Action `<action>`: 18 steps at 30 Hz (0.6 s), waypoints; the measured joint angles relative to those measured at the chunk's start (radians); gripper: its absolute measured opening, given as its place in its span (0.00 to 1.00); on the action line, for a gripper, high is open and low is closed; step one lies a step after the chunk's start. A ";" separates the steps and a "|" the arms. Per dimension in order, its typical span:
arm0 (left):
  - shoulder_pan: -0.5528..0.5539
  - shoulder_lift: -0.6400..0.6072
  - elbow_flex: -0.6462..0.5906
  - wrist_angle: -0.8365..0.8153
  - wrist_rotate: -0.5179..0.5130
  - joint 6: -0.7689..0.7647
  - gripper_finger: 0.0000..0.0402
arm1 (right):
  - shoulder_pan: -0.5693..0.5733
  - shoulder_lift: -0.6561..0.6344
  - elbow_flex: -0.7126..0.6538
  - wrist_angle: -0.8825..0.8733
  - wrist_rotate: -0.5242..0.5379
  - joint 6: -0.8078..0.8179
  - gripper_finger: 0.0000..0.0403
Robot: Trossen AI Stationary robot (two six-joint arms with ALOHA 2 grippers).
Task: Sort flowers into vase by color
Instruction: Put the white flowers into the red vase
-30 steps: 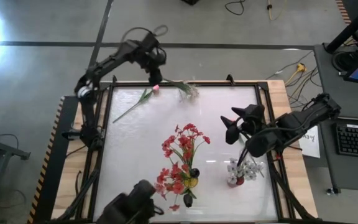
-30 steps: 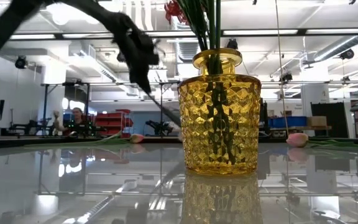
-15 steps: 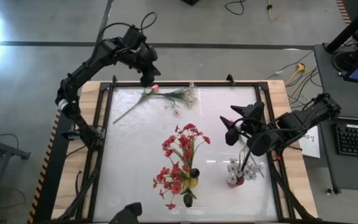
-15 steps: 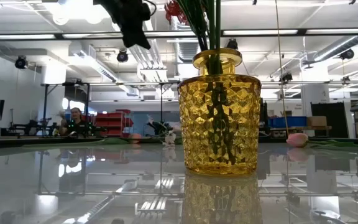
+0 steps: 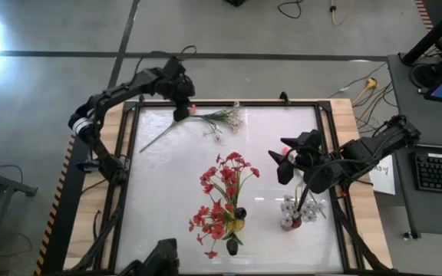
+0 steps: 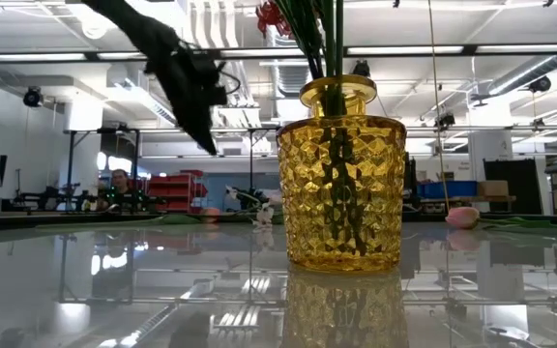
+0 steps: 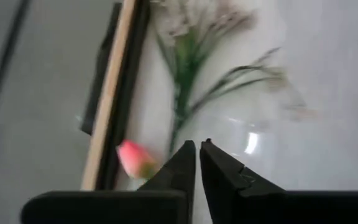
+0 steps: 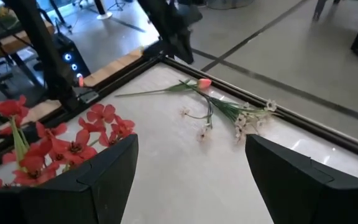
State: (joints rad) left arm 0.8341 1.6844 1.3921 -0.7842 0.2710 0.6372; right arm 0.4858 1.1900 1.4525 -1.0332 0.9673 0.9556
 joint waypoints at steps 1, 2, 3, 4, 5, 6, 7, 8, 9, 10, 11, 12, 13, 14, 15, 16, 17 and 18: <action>0.003 0.009 -0.037 0.068 -0.008 0.015 0.05 | -0.002 0.001 0.000 0.000 0.001 0.013 0.71; 0.002 0.022 -0.068 0.130 -0.016 0.035 0.08 | -0.002 0.001 0.000 0.000 0.001 0.026 0.71; 0.002 0.036 -0.097 0.190 -0.018 0.052 0.10 | -0.002 0.003 0.000 0.000 0.002 0.045 0.71; 0.002 0.053 -0.118 0.235 -0.018 0.066 0.13 | -0.002 0.003 0.000 0.000 0.005 0.060 0.71; 0.002 0.070 -0.130 0.267 -0.018 0.078 0.16 | -0.002 0.004 0.000 0.000 0.010 0.084 0.71; 0.002 0.090 -0.136 0.294 -0.018 0.083 0.20 | -0.002 0.004 0.000 0.000 0.016 0.109 0.71; 0.002 0.111 -0.137 0.320 -0.018 0.088 0.24 | -0.002 0.004 0.000 0.001 0.019 0.136 0.71; 0.002 0.132 -0.137 0.338 -0.018 0.090 0.28 | -0.002 0.004 0.000 0.001 0.020 0.161 0.71; 0.002 0.157 -0.134 0.341 -0.018 0.094 0.32 | -0.002 0.004 0.000 0.001 0.020 0.185 0.71; 0.002 0.182 -0.122 0.334 -0.015 0.096 0.36 | -0.002 0.004 0.000 0.001 0.021 0.205 0.71; 0.002 0.209 -0.104 0.325 -0.004 0.096 0.39 | -0.002 0.005 0.000 0.002 0.023 0.219 0.71; 0.002 0.235 -0.080 0.309 0.010 0.095 0.43 | -0.002 0.007 0.000 0.002 0.028 0.231 0.71; 0.002 0.260 -0.053 0.292 0.024 0.090 0.46 | -0.002 0.009 0.000 0.002 0.031 0.237 0.71; 0.001 0.285 -0.020 0.271 0.034 0.087 0.48 | -0.002 0.011 0.000 0.001 0.036 0.245 0.71; 0.000 0.311 0.015 0.247 0.036 0.088 0.51 | -0.002 0.014 0.000 0.001 0.044 0.250 0.71; -0.002 0.338 0.053 0.217 0.037 0.089 0.53 | -0.002 0.018 0.000 0.002 0.055 0.251 0.71; -0.002 0.365 0.090 0.184 0.037 0.097 0.54 | -0.004 0.021 0.000 0.001 0.061 0.252 0.71; -0.002 0.393 0.128 0.144 0.037 0.107 0.55 | -0.008 0.024 0.000 0.001 0.064 0.252 0.71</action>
State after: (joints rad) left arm 0.8322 2.0774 1.5202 -0.6397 0.3077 0.7442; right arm 0.4775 1.2139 1.4525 -1.0321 1.0318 1.2072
